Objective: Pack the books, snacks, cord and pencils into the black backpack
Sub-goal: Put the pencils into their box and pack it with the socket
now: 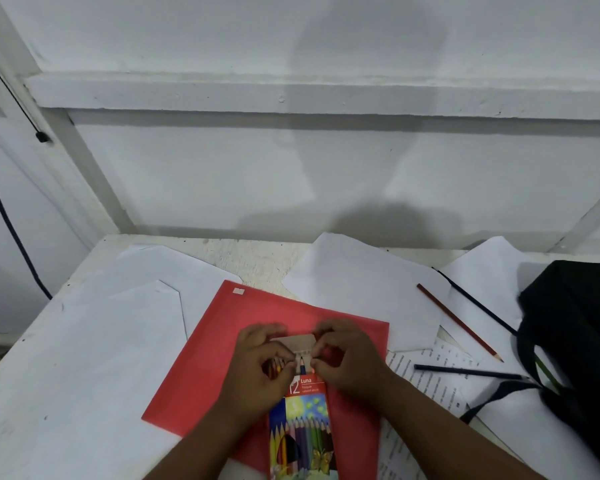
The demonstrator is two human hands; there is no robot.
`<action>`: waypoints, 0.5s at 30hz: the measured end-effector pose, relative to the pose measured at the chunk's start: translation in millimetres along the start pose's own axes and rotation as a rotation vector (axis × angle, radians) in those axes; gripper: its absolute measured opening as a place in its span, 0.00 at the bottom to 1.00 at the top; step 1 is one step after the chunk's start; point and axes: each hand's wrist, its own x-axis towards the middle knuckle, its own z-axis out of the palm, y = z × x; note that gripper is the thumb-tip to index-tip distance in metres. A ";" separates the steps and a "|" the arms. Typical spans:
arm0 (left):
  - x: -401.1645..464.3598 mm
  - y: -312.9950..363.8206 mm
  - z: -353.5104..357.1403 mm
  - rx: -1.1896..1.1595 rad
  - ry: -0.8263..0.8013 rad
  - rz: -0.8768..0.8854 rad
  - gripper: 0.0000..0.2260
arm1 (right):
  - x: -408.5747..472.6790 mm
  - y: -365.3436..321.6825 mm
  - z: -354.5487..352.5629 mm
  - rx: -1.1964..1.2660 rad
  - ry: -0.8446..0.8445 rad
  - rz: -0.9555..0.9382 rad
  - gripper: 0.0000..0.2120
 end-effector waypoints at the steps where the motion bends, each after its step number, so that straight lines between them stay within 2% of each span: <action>1: 0.1 0.6 0.0 0.000 -0.006 -0.004 0.02 | 1.8 -0.8 -1.1 0.003 -0.025 0.015 0.05; 5: 0.8 3.4 -1.0 0.021 -0.017 -0.038 0.02 | 7.4 -8.9 -10.9 -0.031 -0.121 0.052 0.05; 8: 5.2 9.9 -3.9 -0.033 -0.012 -0.153 0.08 | -1.2 -13.7 -15.4 -0.087 -0.129 0.015 0.07; 12: 17.4 27.5 -17.2 -0.155 -0.083 -0.312 0.13 | -26.7 -20.1 -21.5 -0.051 0.010 -0.009 0.07; 15: 19.6 50.0 -20.5 -0.129 -0.067 -0.256 0.15 | -45.4 -19.0 -34.8 -0.029 0.178 -0.057 0.05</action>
